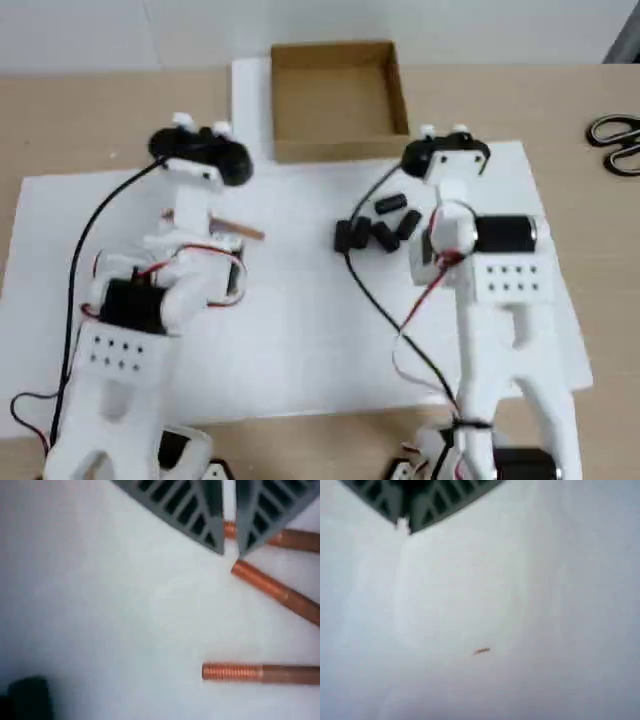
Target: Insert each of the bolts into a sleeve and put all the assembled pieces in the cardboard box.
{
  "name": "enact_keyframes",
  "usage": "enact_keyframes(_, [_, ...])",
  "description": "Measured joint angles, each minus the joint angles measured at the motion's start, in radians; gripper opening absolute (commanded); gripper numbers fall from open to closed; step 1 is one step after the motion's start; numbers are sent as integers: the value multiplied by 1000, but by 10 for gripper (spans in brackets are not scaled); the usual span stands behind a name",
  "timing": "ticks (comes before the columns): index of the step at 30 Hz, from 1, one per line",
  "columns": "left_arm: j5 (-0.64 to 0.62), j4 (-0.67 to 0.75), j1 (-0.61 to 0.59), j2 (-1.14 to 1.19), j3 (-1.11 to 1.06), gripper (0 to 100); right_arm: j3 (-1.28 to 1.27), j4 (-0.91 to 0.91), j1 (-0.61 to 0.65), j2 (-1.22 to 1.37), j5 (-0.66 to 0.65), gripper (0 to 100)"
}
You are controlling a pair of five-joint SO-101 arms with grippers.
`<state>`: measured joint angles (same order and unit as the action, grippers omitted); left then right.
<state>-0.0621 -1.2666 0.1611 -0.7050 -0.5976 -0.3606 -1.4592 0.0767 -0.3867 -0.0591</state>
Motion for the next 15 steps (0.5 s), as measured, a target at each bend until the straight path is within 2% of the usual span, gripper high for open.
enact_keyframes(3, [5, 0, 0, 40, 0, 9, 38, 5, 14, 71, 32, 8])
enact_keyframes(9, [124, 0, 0, 127, 0, 11, 61, 74, 64, 166, 87, 9])
enact_keyframes(15, [176, 0, 0, 212, 0, 11, 61, 170, 68, 242, 95, 11])
